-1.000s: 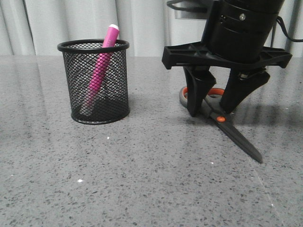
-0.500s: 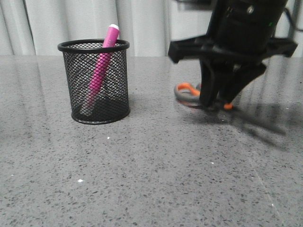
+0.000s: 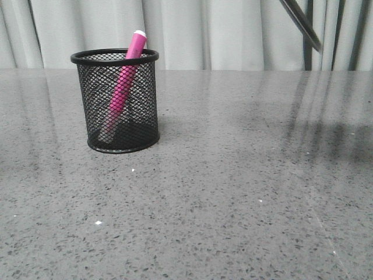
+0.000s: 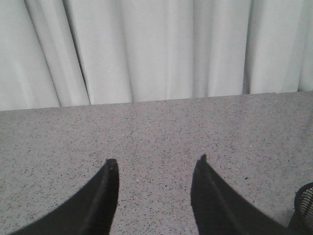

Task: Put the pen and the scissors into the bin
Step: 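Grasp the scissors by the handles and lift them upright, then carry the scissors over the mesh cup, blades pointing down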

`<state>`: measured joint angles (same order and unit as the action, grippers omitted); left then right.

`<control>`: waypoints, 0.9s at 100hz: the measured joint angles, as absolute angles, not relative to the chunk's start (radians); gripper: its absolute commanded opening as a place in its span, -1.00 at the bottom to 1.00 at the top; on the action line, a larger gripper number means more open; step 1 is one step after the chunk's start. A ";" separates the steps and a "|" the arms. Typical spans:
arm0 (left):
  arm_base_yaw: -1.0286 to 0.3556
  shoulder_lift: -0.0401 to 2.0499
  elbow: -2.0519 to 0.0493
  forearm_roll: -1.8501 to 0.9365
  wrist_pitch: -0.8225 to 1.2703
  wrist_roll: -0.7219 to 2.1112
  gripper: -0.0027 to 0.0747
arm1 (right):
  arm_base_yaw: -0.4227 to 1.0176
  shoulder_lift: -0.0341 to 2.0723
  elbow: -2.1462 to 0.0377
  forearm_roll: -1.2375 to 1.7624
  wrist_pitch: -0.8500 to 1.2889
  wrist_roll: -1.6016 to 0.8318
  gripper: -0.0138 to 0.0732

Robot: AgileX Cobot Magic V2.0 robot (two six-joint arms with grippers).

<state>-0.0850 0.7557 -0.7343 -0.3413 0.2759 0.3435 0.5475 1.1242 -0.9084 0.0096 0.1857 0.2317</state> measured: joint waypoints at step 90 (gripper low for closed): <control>-0.085 0.756 -0.734 -0.341 0.276 0.343 -0.13 | 0.679 1.622 -0.910 -0.066 -0.859 0.232 -0.86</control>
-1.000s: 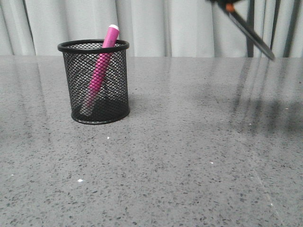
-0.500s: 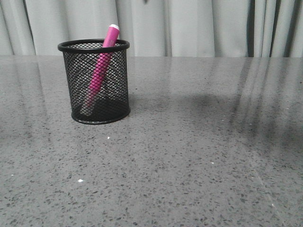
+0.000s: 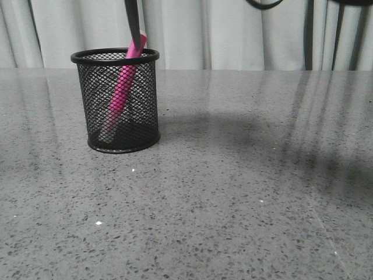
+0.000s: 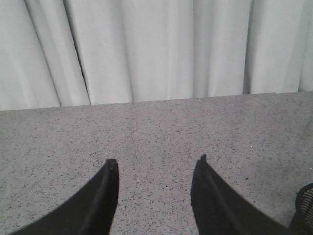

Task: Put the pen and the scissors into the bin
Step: 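Carry the scissors over the mesh cup, blades pointing down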

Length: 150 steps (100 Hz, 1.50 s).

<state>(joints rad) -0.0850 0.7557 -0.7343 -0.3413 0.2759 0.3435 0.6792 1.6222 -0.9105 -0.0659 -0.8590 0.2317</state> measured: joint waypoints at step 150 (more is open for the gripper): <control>-0.085 0.756 -0.734 -0.341 0.276 0.343 -0.13 | 0.681 1.726 -0.826 -0.209 -0.914 0.229 -0.86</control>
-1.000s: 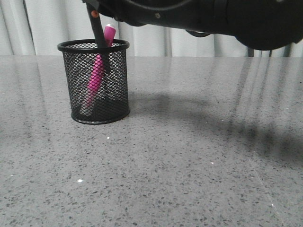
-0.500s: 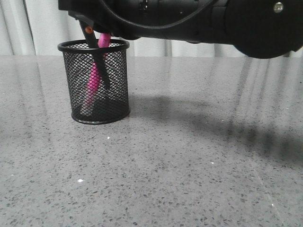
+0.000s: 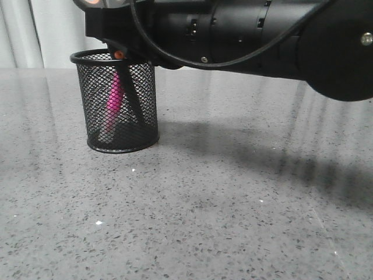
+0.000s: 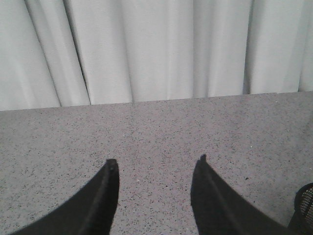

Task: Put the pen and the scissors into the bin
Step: 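Carry the scissors over the mesh cup, blades pointing down, then lower the scissors into the cup and open the right gripper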

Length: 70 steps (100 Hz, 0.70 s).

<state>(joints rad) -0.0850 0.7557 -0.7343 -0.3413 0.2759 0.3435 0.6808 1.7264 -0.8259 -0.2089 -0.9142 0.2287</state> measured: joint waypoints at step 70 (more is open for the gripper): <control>-0.085 0.756 -0.734 -0.341 0.276 0.343 -0.13 | 0.681 1.731 -0.826 -0.209 -0.933 0.229 -0.04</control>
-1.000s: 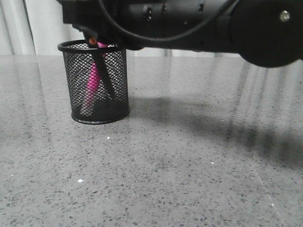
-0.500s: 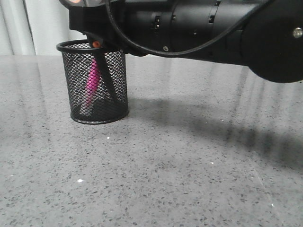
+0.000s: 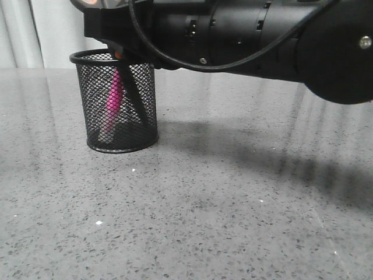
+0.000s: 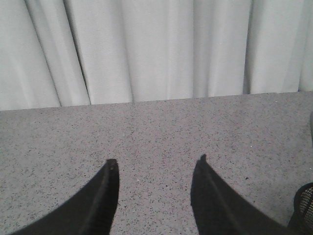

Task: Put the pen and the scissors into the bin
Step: 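Lower the scissors into the cup and open the right gripper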

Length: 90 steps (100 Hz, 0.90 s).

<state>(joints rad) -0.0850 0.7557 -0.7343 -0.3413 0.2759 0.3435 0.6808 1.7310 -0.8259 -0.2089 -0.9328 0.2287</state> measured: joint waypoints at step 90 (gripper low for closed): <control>-0.085 0.756 -0.734 -0.341 0.276 0.343 -0.24 | 0.495 1.435 -0.557 0.063 -1.134 0.231 -0.66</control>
<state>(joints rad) -0.0850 0.7557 -0.7343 -0.3413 0.2759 0.3435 0.4949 1.4353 -0.5568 0.0635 -1.1341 0.2307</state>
